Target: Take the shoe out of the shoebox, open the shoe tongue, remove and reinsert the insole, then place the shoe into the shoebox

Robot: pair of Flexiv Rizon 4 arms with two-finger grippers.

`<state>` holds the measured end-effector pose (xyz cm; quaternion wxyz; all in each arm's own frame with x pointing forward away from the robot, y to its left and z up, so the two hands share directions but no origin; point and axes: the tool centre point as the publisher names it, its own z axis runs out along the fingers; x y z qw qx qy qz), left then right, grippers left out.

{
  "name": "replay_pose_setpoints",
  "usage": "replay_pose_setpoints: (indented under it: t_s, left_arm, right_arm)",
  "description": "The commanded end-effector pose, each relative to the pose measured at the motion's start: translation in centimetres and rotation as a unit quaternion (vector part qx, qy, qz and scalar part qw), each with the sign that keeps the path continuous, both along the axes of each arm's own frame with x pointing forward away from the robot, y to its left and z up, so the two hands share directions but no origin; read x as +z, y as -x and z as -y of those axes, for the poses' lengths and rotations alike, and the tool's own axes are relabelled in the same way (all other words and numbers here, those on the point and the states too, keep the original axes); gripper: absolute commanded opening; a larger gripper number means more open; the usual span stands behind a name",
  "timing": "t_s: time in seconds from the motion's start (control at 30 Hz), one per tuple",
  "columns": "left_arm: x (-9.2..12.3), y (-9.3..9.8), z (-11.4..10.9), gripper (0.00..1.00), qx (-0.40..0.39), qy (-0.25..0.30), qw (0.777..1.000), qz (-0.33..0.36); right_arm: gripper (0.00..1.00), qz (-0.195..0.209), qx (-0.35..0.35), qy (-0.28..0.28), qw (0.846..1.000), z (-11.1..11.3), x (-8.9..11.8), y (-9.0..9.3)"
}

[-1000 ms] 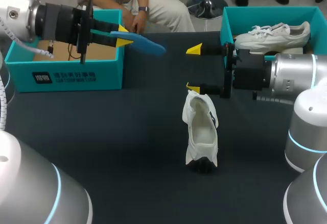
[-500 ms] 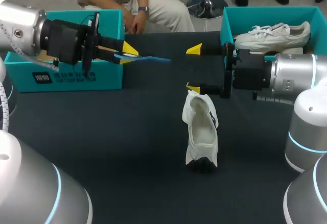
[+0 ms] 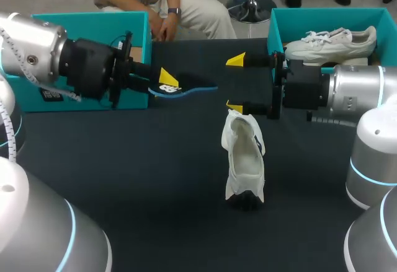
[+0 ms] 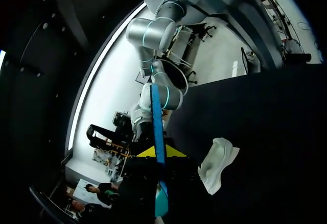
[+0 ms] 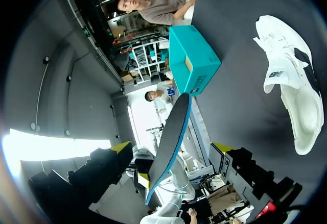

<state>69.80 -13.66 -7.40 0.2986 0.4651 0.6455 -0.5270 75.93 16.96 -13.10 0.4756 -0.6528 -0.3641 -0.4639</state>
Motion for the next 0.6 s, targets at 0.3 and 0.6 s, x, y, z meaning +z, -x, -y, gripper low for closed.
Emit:
replay_pose_setpoints:
  t_s: [0.3,0.6]
  left_arm:
    - [-0.8,0.6,4.4,0.00,-0.003,-0.001,0.999,0.051]
    - [-1.9,0.3,5.8,0.00,-0.005,-0.003,0.999,0.051]
  right_arm:
    - [1.00,-0.001,-0.001,0.001,1.000,-0.2,0.0,0.0]
    - [1.00,-0.001,-0.001,0.001,1.000,-0.2,0.0,0.0]
